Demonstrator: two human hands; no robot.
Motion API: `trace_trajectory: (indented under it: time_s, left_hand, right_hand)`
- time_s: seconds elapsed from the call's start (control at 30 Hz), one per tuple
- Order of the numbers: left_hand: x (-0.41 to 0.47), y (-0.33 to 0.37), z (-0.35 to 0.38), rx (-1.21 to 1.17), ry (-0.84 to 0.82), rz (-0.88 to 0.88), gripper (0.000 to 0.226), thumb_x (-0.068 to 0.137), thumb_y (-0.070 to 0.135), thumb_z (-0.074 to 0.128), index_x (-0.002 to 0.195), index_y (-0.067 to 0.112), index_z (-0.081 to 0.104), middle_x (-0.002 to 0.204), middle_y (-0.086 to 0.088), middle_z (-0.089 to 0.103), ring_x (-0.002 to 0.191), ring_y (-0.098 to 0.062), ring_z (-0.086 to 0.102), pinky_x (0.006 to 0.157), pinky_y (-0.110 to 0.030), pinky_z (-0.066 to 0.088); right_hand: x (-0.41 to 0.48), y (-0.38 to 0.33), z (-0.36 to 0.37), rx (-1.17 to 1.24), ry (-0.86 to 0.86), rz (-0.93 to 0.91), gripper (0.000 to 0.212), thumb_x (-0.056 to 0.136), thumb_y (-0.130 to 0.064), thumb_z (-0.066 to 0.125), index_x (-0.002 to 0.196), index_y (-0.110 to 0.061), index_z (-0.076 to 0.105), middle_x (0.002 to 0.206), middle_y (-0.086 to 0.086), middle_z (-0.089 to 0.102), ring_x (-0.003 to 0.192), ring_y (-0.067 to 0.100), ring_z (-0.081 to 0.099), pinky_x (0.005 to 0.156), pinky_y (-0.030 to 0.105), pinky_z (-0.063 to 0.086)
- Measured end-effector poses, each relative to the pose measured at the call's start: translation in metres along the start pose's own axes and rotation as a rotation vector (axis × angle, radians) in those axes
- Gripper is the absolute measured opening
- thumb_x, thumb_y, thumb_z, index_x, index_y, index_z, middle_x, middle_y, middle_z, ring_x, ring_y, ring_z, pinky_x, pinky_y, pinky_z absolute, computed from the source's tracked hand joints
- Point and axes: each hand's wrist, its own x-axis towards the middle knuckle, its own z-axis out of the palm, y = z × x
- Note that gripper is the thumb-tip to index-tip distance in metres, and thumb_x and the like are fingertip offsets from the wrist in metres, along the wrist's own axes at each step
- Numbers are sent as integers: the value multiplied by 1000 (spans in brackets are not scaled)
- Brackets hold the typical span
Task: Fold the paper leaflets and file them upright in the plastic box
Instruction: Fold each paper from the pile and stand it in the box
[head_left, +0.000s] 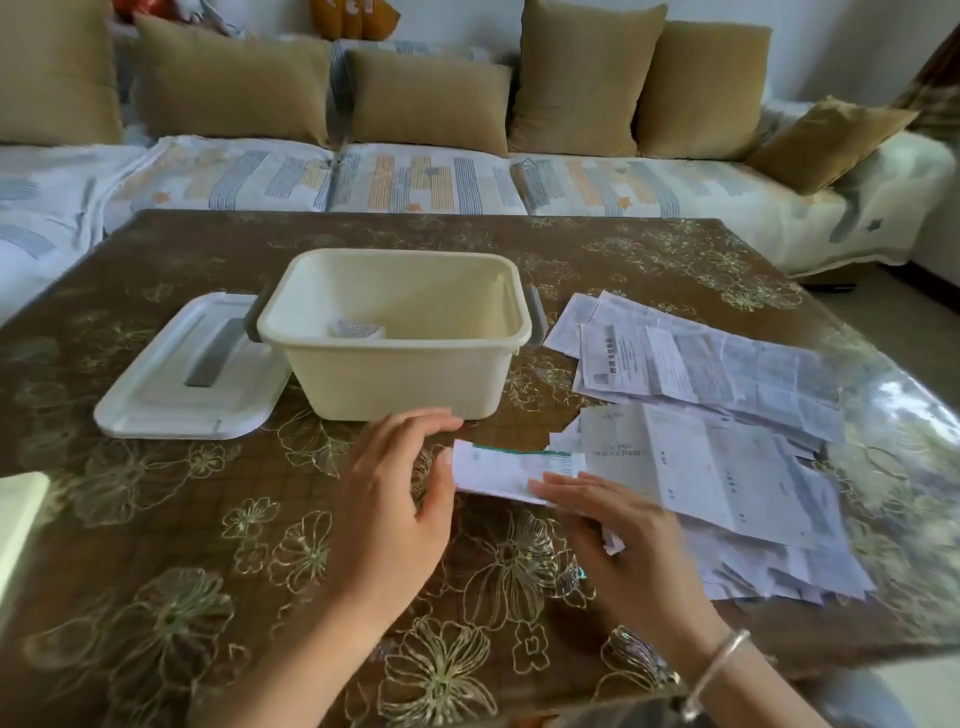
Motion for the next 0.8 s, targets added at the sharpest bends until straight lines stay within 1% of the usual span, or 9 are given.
trace_trajectory:
  time_s: [0.07, 0.13, 0.3, 0.43, 0.53, 0.63, 0.7, 0.73, 0.8]
  left_hand:
    - [-17, -15, -8, -4, 31, -81, 34, 94, 32, 44, 120, 18, 60, 115, 8, 61, 111, -8, 55, 96, -34, 47]
    - [-29, -28, -18, 13, 50, -139, 35, 94, 34, 42, 119, 17, 60, 115, 8, 61, 109, -7, 55, 93, -34, 49]
    - [-53, -44, -38, 103, -21, -107, 32, 93, 34, 42, 111, 20, 65, 111, 12, 65, 107, -6, 57, 95, -38, 47]
    - [-66, -49, -41, 175, -167, 18, 32, 91, 33, 45, 112, 21, 66, 120, 14, 63, 123, -3, 50, 111, -43, 34]
    - [-69, -51, -38, 287, -269, 93, 34, 89, 37, 47, 110, 22, 70, 127, 10, 62, 135, -12, 42, 115, -48, 26]
    - [-70, -51, -37, 349, -356, 67, 41, 88, 43, 43, 116, 25, 68, 132, 10, 59, 139, -13, 37, 117, -48, 21]
    - [-70, -52, -36, 376, -388, 54, 44, 89, 44, 42, 121, 25, 65, 135, 11, 57, 140, -11, 35, 119, -48, 18]
    - [-70, -52, -36, 389, -398, 53, 45, 89, 45, 42, 121, 25, 64, 136, 11, 56, 140, -11, 35, 119, -48, 16]
    - [-69, -52, -37, 401, -410, 49, 46, 89, 46, 41, 123, 25, 63, 138, 11, 55, 140, -10, 35, 120, -48, 14]
  right_hand:
    - [-6, -6, 15, -8, -84, -86, 29, 88, -21, 57, 113, -32, 68, 116, -20, 65, 115, -7, 55, 100, 25, 47]
    - [-9, -9, 27, 10, -144, -130, 29, 89, -19, 60, 114, -31, 68, 119, -19, 64, 119, -3, 53, 99, 31, 48]
    - [-13, -15, 46, 5, -253, -210, 34, 87, -11, 66, 116, -29, 68, 125, -14, 62, 127, 3, 48, 99, 35, 48]
    - [-19, -20, 51, -68, -332, -240, 28, 91, -28, 61, 119, -28, 67, 127, -14, 61, 129, 1, 45, 102, 34, 44]
    - [-22, -22, 50, -43, -361, -203, 31, 95, -43, 52, 116, -28, 68, 129, -14, 59, 130, 0, 43, 104, 34, 43]
    - [-17, -24, 50, -9, -322, -151, 31, 97, -40, 47, 111, -25, 71, 125, -15, 62, 126, 0, 47, 98, 37, 47]
    - [-12, -26, 52, -126, -326, -157, 36, 95, -41, 47, 123, -22, 61, 129, -13, 58, 129, 2, 43, 102, 37, 44]
    - [-11, -27, 54, -231, -368, -175, 48, 94, -46, 45, 135, -22, 49, 139, -10, 49, 136, 5, 34, 110, 37, 36]
    - [-9, -28, 53, -389, -507, -208, 73, 93, -62, 33, 151, -20, 19, 158, -4, 18, 146, 9, 4, 120, 35, 10]
